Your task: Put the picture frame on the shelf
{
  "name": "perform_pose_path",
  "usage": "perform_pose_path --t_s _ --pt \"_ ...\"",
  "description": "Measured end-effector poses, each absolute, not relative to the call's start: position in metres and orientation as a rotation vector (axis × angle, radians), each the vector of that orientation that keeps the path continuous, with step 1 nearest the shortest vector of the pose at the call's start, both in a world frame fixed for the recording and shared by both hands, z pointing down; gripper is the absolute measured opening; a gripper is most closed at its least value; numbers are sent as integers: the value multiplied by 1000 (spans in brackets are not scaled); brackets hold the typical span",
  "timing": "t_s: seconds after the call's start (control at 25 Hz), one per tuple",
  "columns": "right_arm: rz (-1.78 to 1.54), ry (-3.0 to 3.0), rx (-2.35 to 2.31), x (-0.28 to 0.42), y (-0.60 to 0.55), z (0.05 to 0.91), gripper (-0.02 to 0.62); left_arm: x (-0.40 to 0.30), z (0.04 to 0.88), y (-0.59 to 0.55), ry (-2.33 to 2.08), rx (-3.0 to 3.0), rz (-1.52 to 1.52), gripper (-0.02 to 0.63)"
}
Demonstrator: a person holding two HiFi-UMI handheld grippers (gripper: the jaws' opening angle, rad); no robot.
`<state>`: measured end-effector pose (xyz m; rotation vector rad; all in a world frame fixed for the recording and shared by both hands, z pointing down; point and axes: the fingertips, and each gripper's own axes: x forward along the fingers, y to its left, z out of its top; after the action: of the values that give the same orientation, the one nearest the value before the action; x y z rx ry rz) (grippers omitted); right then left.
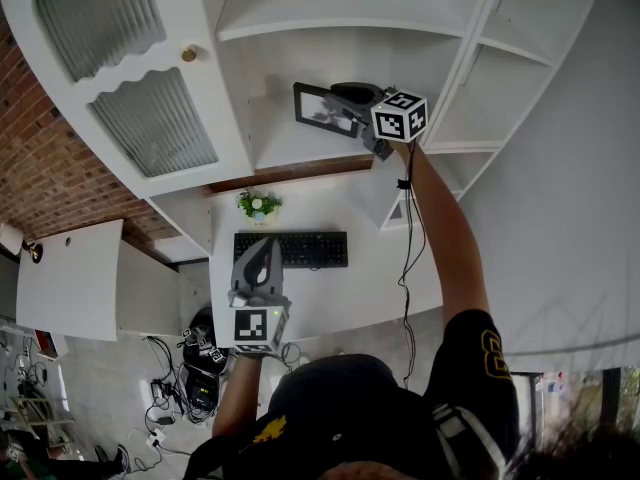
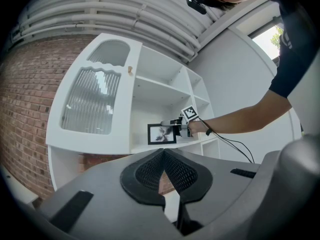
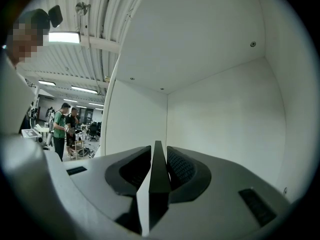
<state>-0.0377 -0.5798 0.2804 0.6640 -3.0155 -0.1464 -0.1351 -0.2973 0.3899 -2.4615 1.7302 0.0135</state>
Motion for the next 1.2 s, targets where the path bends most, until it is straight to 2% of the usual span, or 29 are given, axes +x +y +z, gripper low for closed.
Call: perform_pose_path --t_s 1.2 --pt "-176 -3004 691 -30 -578 271 132 -138 389 -296 1728 -2462 19 18"
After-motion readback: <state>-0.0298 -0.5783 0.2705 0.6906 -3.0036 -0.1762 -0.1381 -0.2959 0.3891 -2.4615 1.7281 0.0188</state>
